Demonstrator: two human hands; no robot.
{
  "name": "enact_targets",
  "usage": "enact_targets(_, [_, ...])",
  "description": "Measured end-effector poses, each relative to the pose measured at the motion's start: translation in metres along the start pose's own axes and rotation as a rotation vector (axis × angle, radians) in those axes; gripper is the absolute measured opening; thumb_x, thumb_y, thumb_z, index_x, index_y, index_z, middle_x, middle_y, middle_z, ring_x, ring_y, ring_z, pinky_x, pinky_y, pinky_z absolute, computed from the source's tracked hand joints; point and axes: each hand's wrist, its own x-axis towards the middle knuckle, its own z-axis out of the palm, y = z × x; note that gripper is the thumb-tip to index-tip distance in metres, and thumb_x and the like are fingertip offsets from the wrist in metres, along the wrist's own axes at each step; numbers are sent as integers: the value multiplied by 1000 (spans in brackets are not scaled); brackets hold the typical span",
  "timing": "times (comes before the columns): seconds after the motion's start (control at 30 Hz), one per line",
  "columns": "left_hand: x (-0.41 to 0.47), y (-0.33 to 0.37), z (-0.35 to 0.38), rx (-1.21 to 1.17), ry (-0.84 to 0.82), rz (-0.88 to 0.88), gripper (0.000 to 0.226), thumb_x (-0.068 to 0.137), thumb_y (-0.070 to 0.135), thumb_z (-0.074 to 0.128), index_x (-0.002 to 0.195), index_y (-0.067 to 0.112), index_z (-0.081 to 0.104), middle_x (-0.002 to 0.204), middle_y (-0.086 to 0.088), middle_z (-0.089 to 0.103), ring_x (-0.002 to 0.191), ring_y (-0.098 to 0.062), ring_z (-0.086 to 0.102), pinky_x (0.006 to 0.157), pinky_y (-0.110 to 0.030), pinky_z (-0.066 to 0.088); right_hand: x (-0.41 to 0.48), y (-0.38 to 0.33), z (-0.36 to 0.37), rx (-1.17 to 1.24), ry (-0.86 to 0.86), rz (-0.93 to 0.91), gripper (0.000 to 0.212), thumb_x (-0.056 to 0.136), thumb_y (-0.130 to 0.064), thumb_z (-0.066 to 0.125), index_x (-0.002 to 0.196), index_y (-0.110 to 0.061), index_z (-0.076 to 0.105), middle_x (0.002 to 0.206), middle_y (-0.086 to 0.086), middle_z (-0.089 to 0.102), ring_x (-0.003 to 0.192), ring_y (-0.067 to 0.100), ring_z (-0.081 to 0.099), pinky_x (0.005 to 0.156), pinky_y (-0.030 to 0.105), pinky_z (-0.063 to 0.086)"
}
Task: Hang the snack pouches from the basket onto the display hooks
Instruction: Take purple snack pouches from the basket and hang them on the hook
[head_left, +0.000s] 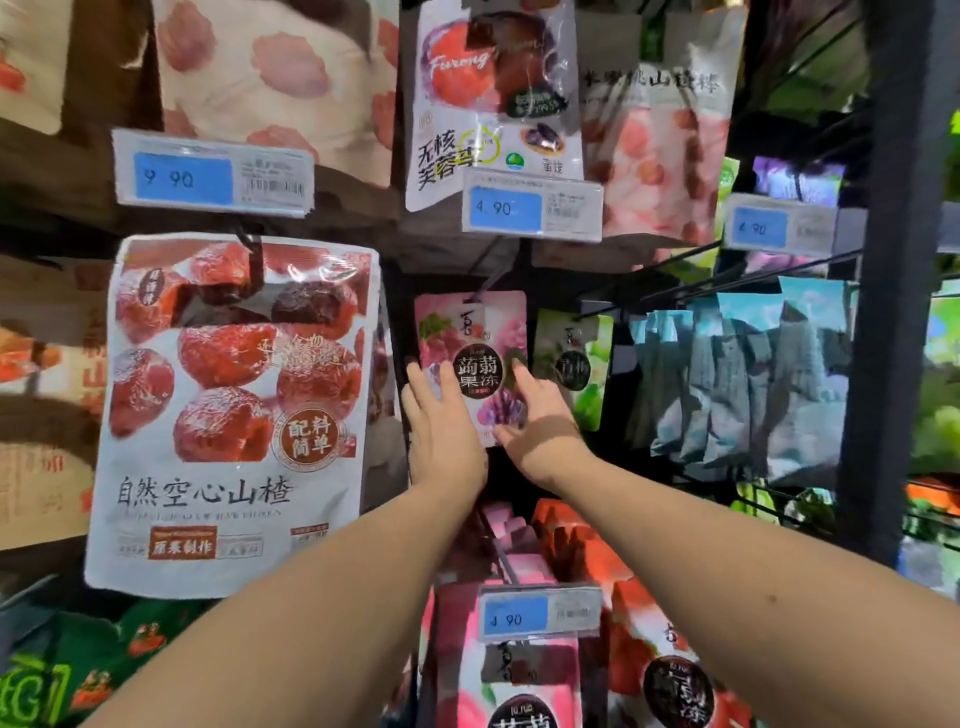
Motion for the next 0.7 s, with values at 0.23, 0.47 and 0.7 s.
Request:
enact_targets(0.23, [-52, 27, -20, -150, 61, 95, 53, 84, 2, 59, 133, 17, 48, 159, -4, 18, 145, -28, 21, 120, -46, 24, -76, -7, -48, -50, -46, 15, 74, 90, -19, 67, 156, -26, 34, 148, 2, 35, 126, 19, 51, 111, 33, 43])
enact_targets(0.47, [-153, 53, -67, -235, -333, 143, 40, 82, 16, 62, 122, 20, 65, 128, -9, 54, 124, -32, 47, 105, -40, 41, -203, -33, -118, -159, -24, 153, 72, 88, -16, 70, 153, -17, 39, 142, 10, 42, 121, 24, 55, 108, 30, 42])
enact_targets(0.7, [-286, 58, -105, -394, -612, 185, 4, 77, 19, 64, 79, 16, 64, 80, -3, 66, 89, -31, 67, 76, -36, 51, -362, -69, -166, -196, -16, 372, 58, 93, -9, 67, 147, -8, 46, 130, 6, 51, 107, 19, 54, 84, 21, 43])
